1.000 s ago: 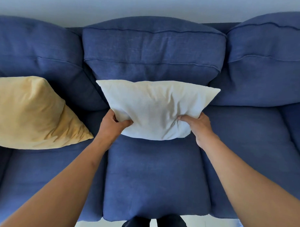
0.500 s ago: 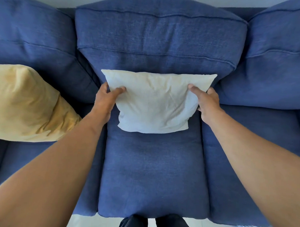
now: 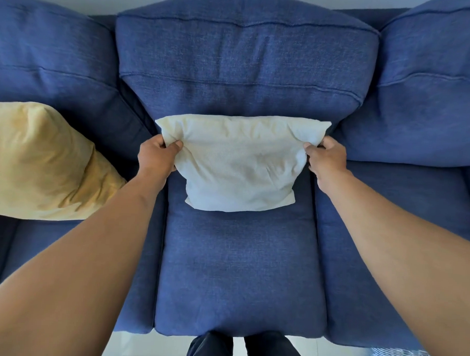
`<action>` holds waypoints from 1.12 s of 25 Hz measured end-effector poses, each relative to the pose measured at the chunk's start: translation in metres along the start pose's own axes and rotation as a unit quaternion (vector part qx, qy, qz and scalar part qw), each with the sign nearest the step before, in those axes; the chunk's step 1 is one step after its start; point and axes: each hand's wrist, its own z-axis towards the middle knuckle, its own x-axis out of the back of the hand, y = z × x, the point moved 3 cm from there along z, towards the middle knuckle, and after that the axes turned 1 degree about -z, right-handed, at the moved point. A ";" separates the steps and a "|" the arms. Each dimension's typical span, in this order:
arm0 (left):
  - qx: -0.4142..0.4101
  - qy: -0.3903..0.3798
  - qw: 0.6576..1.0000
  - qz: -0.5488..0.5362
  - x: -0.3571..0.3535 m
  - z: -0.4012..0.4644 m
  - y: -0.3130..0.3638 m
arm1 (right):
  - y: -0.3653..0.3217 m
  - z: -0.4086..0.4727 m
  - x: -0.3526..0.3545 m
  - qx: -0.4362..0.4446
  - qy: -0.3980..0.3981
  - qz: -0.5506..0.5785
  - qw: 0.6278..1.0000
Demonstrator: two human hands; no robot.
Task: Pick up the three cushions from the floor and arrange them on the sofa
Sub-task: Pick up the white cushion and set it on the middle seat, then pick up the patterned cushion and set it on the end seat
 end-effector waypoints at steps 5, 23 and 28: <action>-0.015 0.064 0.995 0.074 0.000 -0.017 0.011 | -0.016 -0.009 0.008 -0.019 0.001 -0.070 0.997; -0.338 -0.203 0.819 0.417 -0.068 -0.192 0.012 | 0.025 -0.224 0.083 0.087 0.044 -0.310 0.946; -0.421 -0.283 0.751 0.422 -0.112 -0.263 0.014 | 0.084 -0.277 0.155 0.029 0.121 -0.317 0.940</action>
